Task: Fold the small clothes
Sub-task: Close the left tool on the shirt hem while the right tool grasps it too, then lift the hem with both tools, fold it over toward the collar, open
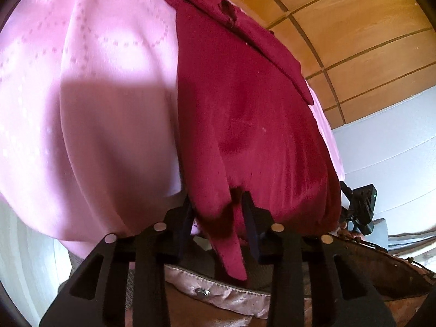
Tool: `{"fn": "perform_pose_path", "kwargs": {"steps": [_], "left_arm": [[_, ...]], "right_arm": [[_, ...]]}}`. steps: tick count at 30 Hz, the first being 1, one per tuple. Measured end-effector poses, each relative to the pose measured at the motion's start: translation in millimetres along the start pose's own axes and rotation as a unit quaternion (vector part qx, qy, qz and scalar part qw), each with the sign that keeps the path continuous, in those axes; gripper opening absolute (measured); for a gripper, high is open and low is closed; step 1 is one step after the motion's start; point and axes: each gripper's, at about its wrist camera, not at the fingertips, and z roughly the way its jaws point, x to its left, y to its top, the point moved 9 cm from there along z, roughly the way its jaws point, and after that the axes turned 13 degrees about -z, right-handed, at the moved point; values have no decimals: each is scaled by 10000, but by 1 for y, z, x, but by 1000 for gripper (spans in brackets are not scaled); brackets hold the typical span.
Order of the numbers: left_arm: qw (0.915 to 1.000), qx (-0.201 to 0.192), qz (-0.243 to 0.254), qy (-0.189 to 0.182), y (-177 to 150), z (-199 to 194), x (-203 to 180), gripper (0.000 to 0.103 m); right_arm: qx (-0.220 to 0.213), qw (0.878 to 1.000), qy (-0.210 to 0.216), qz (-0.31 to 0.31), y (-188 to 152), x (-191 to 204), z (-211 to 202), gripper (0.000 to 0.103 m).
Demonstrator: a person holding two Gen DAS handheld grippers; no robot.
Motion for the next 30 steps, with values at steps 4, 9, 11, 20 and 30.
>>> {"fn": "perform_pose_path", "kwargs": {"steps": [4, 9, 11, 20, 30], "left_arm": [[10000, 79, 27, 9, -3, 5, -3, 28], [9998, 152, 75, 48, -5, 6, -8, 10], [9999, 141, 87, -12, -5, 4, -11, 8], [9973, -626, 240, -302, 14, -48, -22, 6], [9992, -395, 66, -60, 11, -31, 4, 8]], "right_arm": [[80, 10000, 41, -25, -6, -1, 0, 63], [122, 9999, -19, 69, -9, -8, -1, 49], [162, 9998, -110, 66, -9, -11, -1, 40], [-169, 9992, -272, -239, 12, -1, -15, 11], [-199, 9989, -366, 231, 5, -31, -9, 11]]}}
